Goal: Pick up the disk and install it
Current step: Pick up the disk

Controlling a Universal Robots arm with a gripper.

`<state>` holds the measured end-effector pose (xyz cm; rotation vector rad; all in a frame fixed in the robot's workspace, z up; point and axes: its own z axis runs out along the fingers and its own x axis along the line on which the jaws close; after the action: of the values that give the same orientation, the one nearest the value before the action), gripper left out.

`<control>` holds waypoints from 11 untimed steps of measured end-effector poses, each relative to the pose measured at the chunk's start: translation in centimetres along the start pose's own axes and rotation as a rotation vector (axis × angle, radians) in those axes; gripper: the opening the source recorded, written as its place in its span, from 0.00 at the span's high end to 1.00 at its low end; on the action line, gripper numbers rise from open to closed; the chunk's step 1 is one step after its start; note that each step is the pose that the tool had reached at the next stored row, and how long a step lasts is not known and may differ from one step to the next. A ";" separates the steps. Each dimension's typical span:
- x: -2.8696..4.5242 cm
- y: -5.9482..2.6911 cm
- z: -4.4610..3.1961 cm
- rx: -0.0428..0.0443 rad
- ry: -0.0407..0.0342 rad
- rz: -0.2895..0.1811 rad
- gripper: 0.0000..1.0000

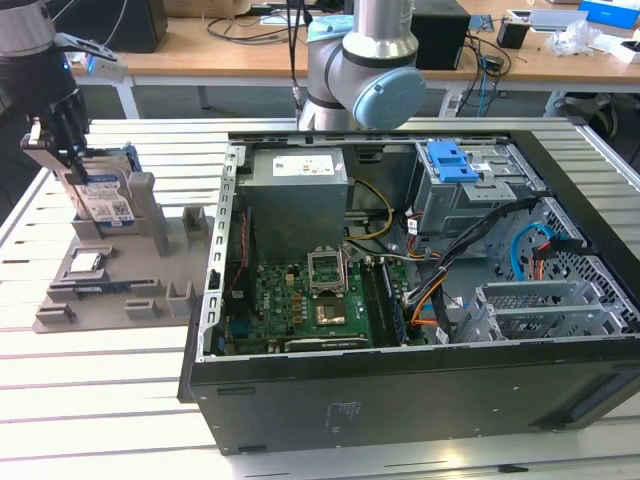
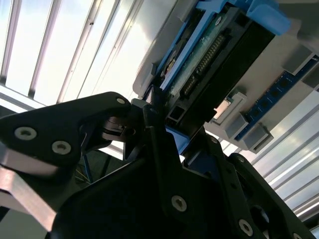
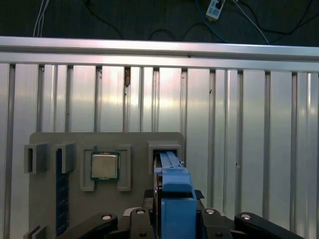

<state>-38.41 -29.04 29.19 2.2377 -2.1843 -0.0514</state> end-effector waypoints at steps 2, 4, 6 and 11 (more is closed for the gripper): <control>0.00 0.01 -0.20 0.0001 0.0001 0.000 0.64; -0.01 0.02 -0.73 -0.0001 0.0002 0.000 0.64; -0.02 0.04 -1.22 0.0000 0.0001 0.000 0.64; -0.02 0.07 -2.05 -0.0001 0.0002 0.000 0.64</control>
<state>-38.41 -29.04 31.25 2.2375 -2.1842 -0.0512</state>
